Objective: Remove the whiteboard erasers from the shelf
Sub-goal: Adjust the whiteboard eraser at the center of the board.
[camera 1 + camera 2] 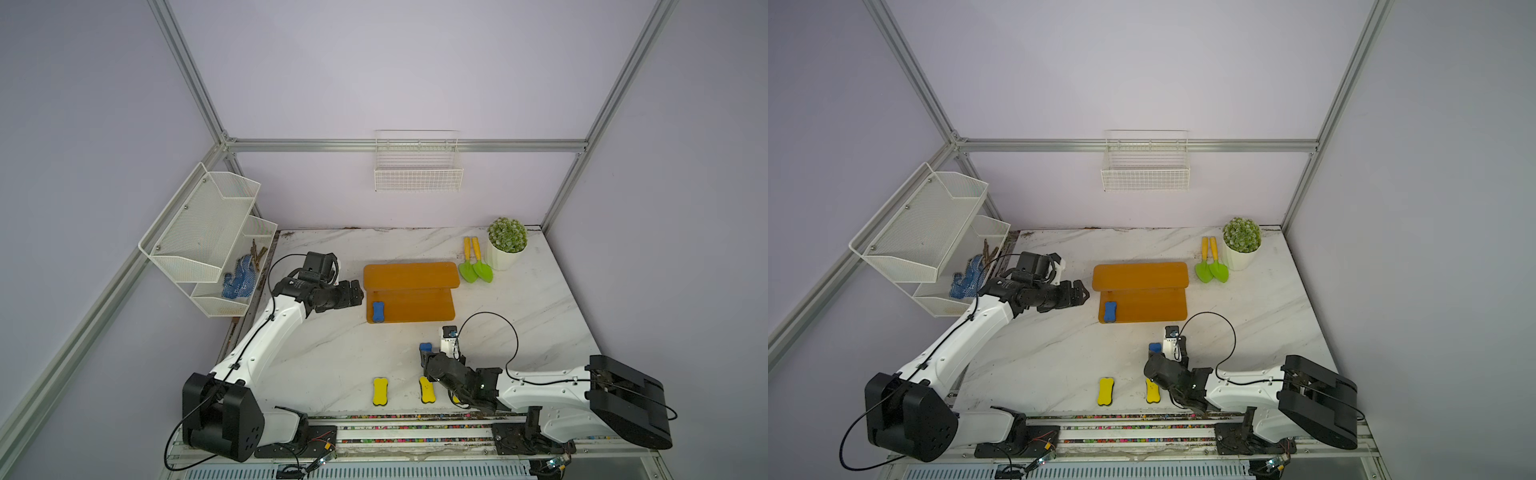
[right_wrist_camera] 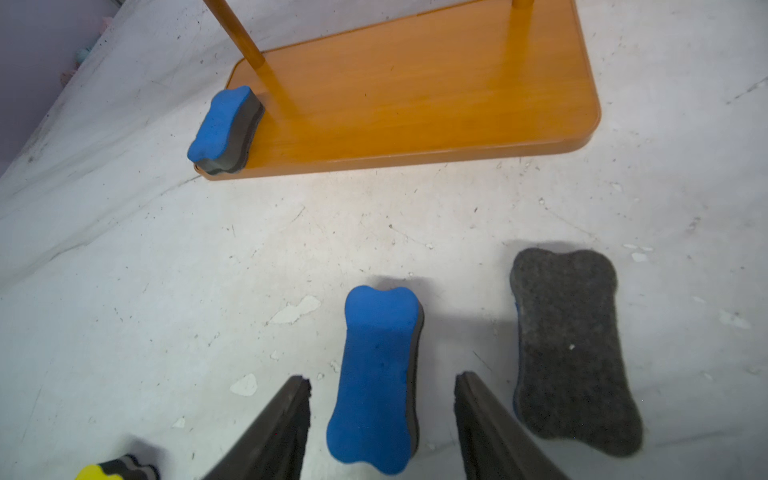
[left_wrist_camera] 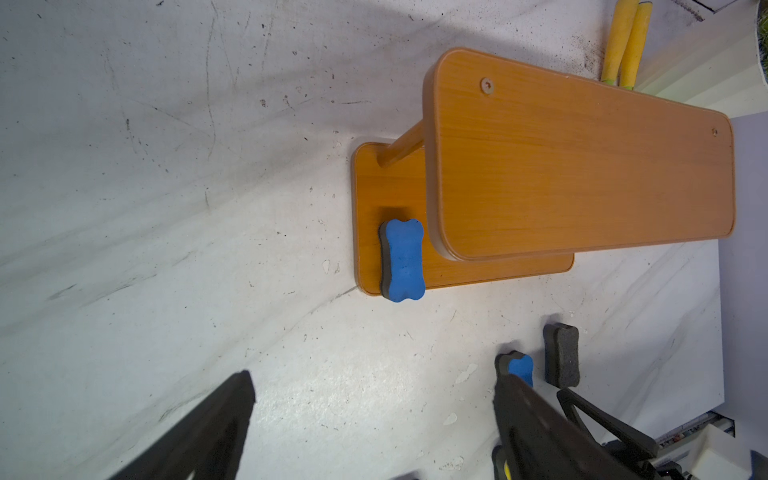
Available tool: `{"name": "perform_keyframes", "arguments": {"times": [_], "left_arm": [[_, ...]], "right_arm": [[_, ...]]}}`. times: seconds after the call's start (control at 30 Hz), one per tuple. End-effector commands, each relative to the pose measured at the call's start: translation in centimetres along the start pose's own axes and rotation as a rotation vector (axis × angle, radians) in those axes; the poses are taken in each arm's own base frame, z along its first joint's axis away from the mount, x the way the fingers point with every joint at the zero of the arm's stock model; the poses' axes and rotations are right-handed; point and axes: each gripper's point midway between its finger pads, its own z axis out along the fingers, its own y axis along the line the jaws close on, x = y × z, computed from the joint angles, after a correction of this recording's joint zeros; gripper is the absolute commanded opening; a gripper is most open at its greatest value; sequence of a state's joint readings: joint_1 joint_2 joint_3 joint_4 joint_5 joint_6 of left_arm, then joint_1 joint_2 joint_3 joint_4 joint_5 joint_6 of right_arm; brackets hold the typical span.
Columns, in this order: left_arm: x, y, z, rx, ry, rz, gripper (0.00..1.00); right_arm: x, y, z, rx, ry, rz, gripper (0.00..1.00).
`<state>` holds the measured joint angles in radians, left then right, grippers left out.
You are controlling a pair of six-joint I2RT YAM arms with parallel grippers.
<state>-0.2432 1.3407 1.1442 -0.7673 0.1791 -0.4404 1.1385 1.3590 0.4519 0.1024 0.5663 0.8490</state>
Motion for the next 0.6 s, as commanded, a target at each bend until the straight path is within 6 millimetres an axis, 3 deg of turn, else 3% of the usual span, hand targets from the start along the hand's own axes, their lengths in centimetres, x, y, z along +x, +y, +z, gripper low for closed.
{"name": "perform_keyframes", "arguments": {"times": [0.0,0.57], "left_arm": [[-0.5,-0.2,-0.3,0.014,-0.025,0.022,0.94],[-0.4,-0.2,-0.4,0.011,-0.026,0.025,0.94]], "right_arm": [[0.8,0.9,0.6,-0.039,0.041,0.006,0.61],[1.2,2.4,2.2,-0.069,0.064,-0.020,0.61]]}}
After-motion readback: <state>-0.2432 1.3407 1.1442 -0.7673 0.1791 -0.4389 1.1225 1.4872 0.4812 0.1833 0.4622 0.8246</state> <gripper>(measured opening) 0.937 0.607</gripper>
